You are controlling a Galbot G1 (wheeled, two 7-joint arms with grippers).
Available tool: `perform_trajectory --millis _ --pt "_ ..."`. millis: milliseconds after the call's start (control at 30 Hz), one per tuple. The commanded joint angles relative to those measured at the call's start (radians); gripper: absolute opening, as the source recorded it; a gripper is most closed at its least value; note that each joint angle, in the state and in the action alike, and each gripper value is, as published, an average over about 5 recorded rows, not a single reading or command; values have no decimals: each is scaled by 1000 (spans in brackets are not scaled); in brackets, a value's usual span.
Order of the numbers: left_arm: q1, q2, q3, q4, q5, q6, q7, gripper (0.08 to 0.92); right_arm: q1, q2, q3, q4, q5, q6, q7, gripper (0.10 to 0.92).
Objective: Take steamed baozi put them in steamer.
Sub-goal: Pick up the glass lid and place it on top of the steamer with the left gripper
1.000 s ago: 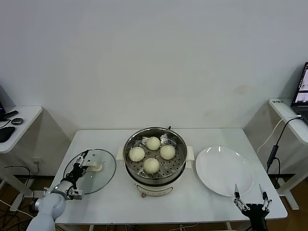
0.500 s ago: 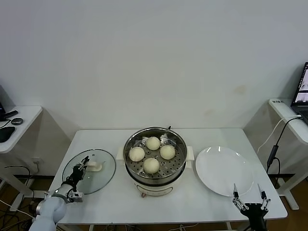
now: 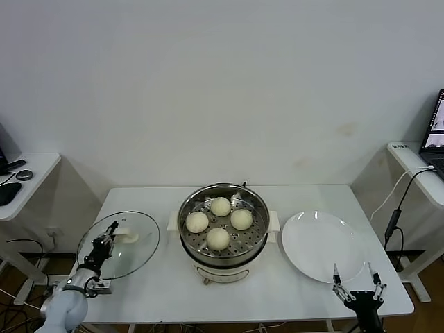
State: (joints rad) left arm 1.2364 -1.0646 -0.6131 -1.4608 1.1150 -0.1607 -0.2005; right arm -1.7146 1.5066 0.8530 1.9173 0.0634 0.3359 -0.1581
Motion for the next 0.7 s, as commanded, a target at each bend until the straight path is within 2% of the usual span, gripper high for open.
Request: perform_trajectory --millis 33,200,367,567,700 --pt "310 119 -127 -524 -198 379 102 171 1 -17 -30 0 -7 -3 0 823" --pt "283 188 -121 -684 -296 528 213 171 2 -27 -54 -4 -24 -2 -1 823" --pt "150 238 83 -795 -347 666 266 171 10 -23 -70 -14 -62 7 3 823" --pt "-120 179 470 -721 -281 780 254 171 29 -8 -85 -43 -146 23 25 823" --pt "-271 108 652 -651 -138 836 339 171 38 -3 -91 -58 -163 23 35 823"
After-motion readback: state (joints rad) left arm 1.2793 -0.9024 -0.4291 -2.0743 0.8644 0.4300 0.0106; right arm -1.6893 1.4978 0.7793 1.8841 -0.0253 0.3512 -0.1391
